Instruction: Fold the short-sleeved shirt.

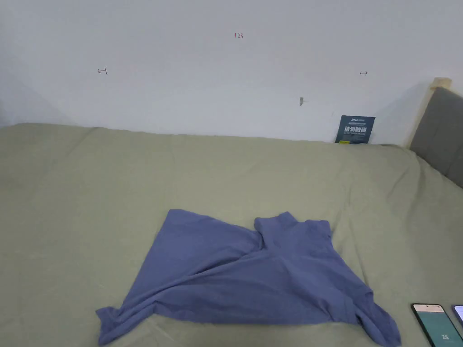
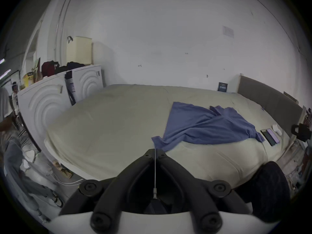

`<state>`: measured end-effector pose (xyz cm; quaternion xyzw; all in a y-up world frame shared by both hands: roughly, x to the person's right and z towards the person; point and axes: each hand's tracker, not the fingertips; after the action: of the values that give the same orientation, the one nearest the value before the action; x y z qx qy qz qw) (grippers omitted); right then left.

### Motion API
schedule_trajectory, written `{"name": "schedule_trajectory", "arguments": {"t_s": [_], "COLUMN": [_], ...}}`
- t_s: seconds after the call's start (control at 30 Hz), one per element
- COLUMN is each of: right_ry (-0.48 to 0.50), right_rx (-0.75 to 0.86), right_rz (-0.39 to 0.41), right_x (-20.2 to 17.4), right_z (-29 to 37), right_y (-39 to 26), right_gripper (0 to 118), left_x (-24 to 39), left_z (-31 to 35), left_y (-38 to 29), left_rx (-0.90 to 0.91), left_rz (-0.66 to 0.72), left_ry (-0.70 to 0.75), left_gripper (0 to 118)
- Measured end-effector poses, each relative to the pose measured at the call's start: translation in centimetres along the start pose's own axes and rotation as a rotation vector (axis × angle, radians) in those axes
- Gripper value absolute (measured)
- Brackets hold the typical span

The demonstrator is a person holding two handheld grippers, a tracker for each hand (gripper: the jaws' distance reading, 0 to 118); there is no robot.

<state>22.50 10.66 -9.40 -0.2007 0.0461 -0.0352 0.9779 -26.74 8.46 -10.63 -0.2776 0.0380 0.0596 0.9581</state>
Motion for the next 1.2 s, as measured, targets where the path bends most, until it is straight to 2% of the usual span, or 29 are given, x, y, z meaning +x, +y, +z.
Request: {"name": "schedule_trajectory", "arguments": {"t_s": [0.17, 0.2, 0.23, 0.27, 0.3, 0.33, 0.37, 0.4, 0.57, 0.6, 0.7, 0.73, 0.83, 0.87, 0.93, 0.97, 1.03, 1.07, 1.1, 1.13, 1.2], "right_ry": [0.009, 0.006, -0.007, -0.017, -0.022, -0.033, -0.050, -0.059, -0.072, -0.072, -0.071, -0.081, -0.060, -0.062, -0.059, -0.065, -0.072, -0.071, -0.078, -0.081, -0.082], "right_rx": [-0.012, -0.020, -0.028, -0.034, -0.035, -0.036, -0.040, -0.042, -0.102, -0.111, -0.153, -0.166, -0.178, -0.177, -0.182, -0.185, -0.179, -0.174, -0.168, -0.164, -0.163], "right_rz": [-0.035, -0.043, -0.047, -0.050, -0.053, -0.055, -0.053, -0.058, -0.088, -0.089, -0.099, -0.102, -0.146, -0.143, -0.134, -0.122, -0.118, -0.127, -0.133, -0.133, -0.136], "right_x": [1.2, 1.3, 1.3, 1.5, 1.6, 1.8, 1.7, 1.8, 2.3, 2.3, 1.8, 1.7, 1.5, 1.4, 1.3, 1.2, 1.6, 1.8, 1.9, 2.0, 2.3], "right_z": [0.6, 0.6, 0.7, 0.9, 1.2, 1.5, 1.7, 1.9, 1.6, 1.4, 0.4, 0.1, -0.5, -0.6, -0.8, -0.9, -0.8, -0.8, -0.8, -0.8, -0.8], "right_y": [-0.2, -0.3, -0.4, -0.5, -0.7, -0.9, -1.0, -1.2, -2.0, -2.2, -2.6, -2.7, -2.7, -2.7, -2.6, -2.5, -2.4, -2.3, -2.1, -2.0, -1.8], "right_gripper": [0, 0, 0, 0, 0, 0, 0, 0, 0, 0, 0, 0, 0, 0, 0, 0, 0, 0, 0, 0, 0], "left_x": [0.2, -0.8, -1.3, -1.7, -2.0, -2.7, -2.9, -3.2, -5.0, -2.8, -1.4, -3.5, -3.0, -1.6, -0.1, 0.6, -2.4, -2.9, -3.1, -1.3, -0.1], "left_z": [-3.6, -4.8, -6.1, -7.5, -8.8, -10.6, -12.1, -13.0, -21.0, -20.0, -21.5, -24.2, -25.7, -24.1, -23.3, -23.3, -25.9, -25.7, -25.5, -24.6, -23.9], "left_y": [1.4, 1.5, 1.7, 1.8, 2.1, 2.6, 2.4, 3.0, 3.3, 4.7, 5.4, 3.8, 3.1, 4.2, 4.3, 4.0, 2.5, 2.5, 2.6, 2.5, 2.4], "left_rx": [-0.055, -0.083, -0.096, -0.124, -0.140, -0.187, -0.234, -0.103, -0.177, -0.182, -0.215, -0.224, -0.249, -0.246, -0.236, -0.264, -0.305, -0.291, -0.294, -0.293, -0.296], "left_rz": [-0.041, -0.042, -0.036, -0.030, -0.049, -0.044, -0.045, -0.092, -0.103, -0.102, -0.108, -0.125, -0.177, -0.202, -0.255, -0.238, -0.215, -0.175, -0.141, -0.130, -0.201], "left_ry": [-0.017, -0.028, -0.032, -0.042, -0.032, -0.032, -0.029, -0.021, -0.046, -0.041, -0.025, -0.032, -0.044, -0.039, -0.051, -0.062, -0.073, -0.092, -0.123, -0.154, -0.134], "left_gripper": [0, 4, 22, 57, 108, 118, 118, 118, 118, 118, 118, 118, 112, 104, 73, 66, 61, 49, 19, 8, 8]}}
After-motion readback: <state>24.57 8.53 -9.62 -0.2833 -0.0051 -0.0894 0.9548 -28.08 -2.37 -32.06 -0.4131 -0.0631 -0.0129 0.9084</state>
